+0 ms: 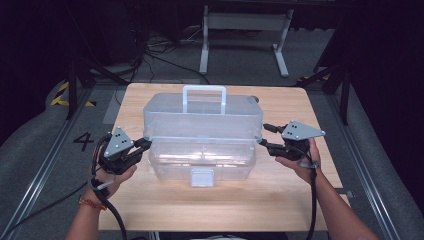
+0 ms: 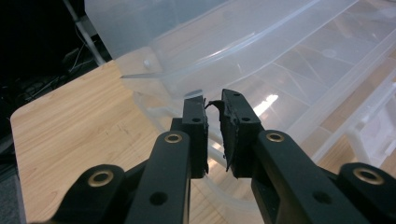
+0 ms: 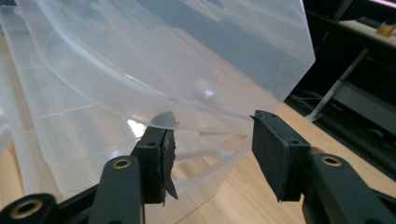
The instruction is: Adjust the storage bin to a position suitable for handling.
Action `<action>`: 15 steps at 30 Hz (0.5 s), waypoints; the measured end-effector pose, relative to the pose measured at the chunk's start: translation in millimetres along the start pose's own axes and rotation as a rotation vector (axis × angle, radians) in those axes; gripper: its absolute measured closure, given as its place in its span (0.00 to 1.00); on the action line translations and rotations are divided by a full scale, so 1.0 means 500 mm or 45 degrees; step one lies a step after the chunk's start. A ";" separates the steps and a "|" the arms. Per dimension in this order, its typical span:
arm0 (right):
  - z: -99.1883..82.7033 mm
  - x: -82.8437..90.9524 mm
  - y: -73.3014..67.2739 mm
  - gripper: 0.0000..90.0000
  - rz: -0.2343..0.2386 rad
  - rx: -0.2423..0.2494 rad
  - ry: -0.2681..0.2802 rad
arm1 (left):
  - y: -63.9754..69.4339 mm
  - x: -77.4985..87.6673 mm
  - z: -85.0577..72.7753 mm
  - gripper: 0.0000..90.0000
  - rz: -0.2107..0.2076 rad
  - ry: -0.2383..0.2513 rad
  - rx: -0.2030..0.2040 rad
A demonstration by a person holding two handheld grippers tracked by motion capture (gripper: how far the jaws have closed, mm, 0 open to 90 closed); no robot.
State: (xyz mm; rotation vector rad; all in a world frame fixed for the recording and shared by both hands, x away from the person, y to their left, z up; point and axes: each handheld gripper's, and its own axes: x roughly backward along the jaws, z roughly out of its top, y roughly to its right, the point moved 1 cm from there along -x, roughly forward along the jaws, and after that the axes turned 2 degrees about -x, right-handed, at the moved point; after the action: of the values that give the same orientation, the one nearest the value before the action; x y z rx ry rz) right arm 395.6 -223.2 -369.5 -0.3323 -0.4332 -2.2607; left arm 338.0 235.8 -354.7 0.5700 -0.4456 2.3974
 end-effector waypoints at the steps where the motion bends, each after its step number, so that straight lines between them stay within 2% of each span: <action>1: 0.001 0.001 -0.001 0.58 -0.003 0.001 0.010 | 0.000 0.000 0.000 0.87 0.002 0.003 0.007; 10: 0.010 0.002 -0.005 0.64 -0.016 0.005 0.044 | 0.001 0.006 0.001 0.84 0.008 0.003 -0.004; 14: 0.018 0.005 -0.008 0.70 -0.038 0.004 0.091 | 0.002 0.006 -0.007 0.83 0.016 -0.011 0.003; 15: 0.021 0.005 -0.009 0.71 -0.039 -0.002 0.107 | 0.000 0.007 -0.009 0.83 0.020 -0.017 -0.009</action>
State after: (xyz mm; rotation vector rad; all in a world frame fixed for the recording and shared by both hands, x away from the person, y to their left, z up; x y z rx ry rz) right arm 391.6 -218.0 -359.6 -0.2319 -0.3946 -2.2954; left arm 334.2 239.5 -356.8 0.5819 -0.4661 2.4070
